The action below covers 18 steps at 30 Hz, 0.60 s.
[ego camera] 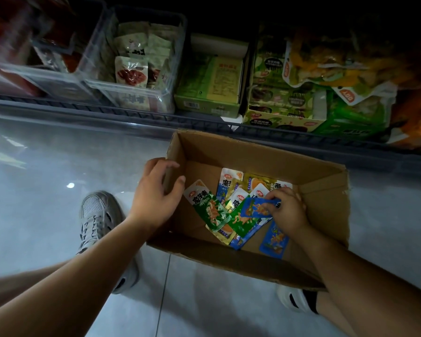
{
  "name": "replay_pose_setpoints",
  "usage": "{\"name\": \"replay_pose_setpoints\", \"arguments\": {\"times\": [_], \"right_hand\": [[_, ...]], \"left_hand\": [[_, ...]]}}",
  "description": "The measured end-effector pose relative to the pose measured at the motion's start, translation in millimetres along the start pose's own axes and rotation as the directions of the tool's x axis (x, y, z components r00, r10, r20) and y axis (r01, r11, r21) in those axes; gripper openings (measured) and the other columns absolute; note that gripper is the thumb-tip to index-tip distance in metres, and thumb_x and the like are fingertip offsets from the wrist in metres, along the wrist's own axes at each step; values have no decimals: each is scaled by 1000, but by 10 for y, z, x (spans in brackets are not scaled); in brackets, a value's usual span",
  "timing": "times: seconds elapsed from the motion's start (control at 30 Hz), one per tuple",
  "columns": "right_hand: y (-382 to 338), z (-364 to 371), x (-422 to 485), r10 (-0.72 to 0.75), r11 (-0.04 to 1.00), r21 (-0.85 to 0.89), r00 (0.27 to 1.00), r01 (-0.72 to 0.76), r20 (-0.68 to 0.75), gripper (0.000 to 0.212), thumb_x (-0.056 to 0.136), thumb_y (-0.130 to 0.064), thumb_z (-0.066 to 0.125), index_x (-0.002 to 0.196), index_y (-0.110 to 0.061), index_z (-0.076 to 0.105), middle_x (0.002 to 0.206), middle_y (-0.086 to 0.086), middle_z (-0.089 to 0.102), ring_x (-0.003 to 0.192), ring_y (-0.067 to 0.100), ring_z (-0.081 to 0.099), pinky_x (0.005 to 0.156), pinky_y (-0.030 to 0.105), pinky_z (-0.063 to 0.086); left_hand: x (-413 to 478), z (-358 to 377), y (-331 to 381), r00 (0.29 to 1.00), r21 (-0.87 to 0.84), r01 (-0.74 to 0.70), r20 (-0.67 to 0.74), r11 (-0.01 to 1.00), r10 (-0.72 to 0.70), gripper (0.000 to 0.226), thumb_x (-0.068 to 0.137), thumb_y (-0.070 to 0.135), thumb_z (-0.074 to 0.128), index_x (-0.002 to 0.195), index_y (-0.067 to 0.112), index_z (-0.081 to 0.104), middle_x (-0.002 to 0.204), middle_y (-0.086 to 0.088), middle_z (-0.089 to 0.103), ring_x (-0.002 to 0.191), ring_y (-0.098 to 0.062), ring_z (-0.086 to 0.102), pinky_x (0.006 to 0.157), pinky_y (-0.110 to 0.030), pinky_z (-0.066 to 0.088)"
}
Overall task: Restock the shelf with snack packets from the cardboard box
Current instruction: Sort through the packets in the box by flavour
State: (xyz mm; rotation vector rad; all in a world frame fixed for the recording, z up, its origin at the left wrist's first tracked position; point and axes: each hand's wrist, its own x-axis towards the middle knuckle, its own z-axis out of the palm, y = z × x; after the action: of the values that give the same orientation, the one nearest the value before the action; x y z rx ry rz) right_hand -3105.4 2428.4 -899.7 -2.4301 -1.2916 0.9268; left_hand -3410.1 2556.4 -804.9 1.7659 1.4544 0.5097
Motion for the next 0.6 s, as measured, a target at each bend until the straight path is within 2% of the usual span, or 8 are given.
{"name": "replay_pose_setpoints", "arguments": {"times": [0.1,0.2,0.3,0.37,0.43,0.5,0.53,0.6], "right_hand": [[-168,-170,-14,-11,972,234,999,-1,52,29,91,-19,71,80,-44,61,99,-5,65,97,20,62,84,42,52],[-503,-476,-82,-115,953,289,990,87,83,21,94,-16,67,89,-36,66,93,-5,65,85,7,61,76,30,47],[-985,-799,-186,-247,954,213,956,211,158,14,96,-20,65,101,-33,70,93,-20,64,79,-10,60,73,17,47],[-1318,-960,-281,-327,939,174,925,296,195,15,93,-23,69,99,-36,72,94,-26,64,88,-9,60,82,20,49],[-1578,-1064,-379,-396,916,164,894,366,213,15,89,-23,73,92,-38,71,91,-23,67,87,-5,62,79,23,50],[-1731,-1138,-475,-425,902,170,887,397,180,13,85,-24,78,90,-35,71,88,-18,68,83,-4,62,74,23,50],[-1760,-1163,-503,-423,900,173,896,399,132,15,83,-26,80,93,-33,72,92,-17,68,85,-3,62,75,24,50],[-1746,-1203,-525,-363,918,174,932,358,2,33,81,-31,82,111,-28,68,106,-14,63,97,2,58,84,27,49]], "left_hand": [[-1,-15,39,1000,5,4,17,1000,-4,30,96,33,66,125,30,59,127,6,48,108,-13,55,87,-33,50],[-31,-66,112,997,18,40,73,999,-41,34,96,35,68,127,29,58,132,5,44,117,-16,53,91,-31,47],[-53,-150,257,987,103,-160,27,982,158,32,94,38,69,124,27,63,143,1,41,134,-17,42,106,-32,40],[-62,-172,425,964,76,-264,63,961,260,32,94,39,70,122,25,67,129,5,55,122,-3,49,104,-25,43],[-98,-184,630,950,-56,-144,272,988,153,33,93,37,73,125,27,66,111,16,66,100,10,59,93,-16,50],[-118,-136,697,903,-155,19,428,988,50,22,93,31,74,115,28,71,101,12,74,91,3,68,87,-24,58],[-133,-115,687,903,-196,55,428,979,35,11,94,25,74,105,28,73,95,9,76,86,-1,71,82,-26,59],[-179,-111,660,928,-300,114,372,947,6,11,93,16,74,92,27,73,82,9,77,73,-2,71,70,-23,58]]}}
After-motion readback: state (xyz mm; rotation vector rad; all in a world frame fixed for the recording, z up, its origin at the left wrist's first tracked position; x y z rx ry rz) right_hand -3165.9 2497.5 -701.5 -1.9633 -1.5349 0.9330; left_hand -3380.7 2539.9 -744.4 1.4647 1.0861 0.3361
